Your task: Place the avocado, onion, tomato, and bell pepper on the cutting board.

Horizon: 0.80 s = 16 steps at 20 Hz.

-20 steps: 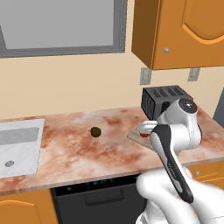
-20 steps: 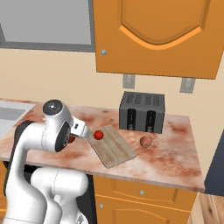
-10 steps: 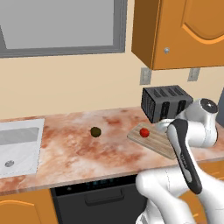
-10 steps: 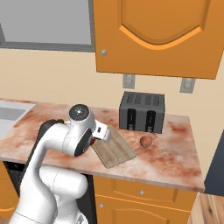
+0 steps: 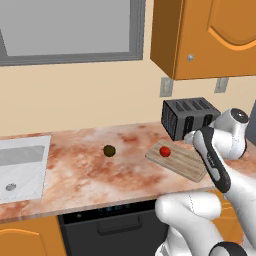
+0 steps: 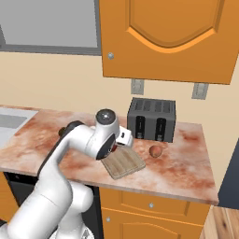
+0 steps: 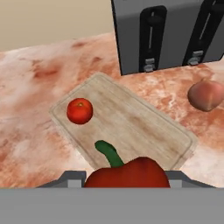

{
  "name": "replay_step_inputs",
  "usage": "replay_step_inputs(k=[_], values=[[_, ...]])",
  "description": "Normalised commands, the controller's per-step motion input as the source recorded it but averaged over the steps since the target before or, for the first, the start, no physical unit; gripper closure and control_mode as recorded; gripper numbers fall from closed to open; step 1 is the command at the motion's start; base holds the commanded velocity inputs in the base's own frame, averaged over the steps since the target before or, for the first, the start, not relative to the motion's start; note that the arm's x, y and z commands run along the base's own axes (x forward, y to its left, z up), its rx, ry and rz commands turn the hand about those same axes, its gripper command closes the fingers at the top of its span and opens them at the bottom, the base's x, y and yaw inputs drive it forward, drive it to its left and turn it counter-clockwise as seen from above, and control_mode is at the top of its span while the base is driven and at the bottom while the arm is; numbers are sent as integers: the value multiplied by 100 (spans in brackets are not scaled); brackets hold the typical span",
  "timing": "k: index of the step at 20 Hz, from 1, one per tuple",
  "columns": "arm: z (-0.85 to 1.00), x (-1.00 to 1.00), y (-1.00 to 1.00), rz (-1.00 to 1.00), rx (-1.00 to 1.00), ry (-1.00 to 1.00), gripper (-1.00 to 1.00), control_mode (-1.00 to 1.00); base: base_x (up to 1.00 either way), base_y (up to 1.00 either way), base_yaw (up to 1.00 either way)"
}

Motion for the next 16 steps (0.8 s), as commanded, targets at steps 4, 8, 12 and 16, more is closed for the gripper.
replay_step_inputs(k=[4,8,12,16], values=[[0,48,-6,0,0,2,100,-100,0,0,0],[-4,48,0,2,0,0,100,-100,0,0,0],[-31,36,-7,3,0,0,100,-100,0,0,0],[-42,38,0,3,0,2,100,-100,0,0,0]])
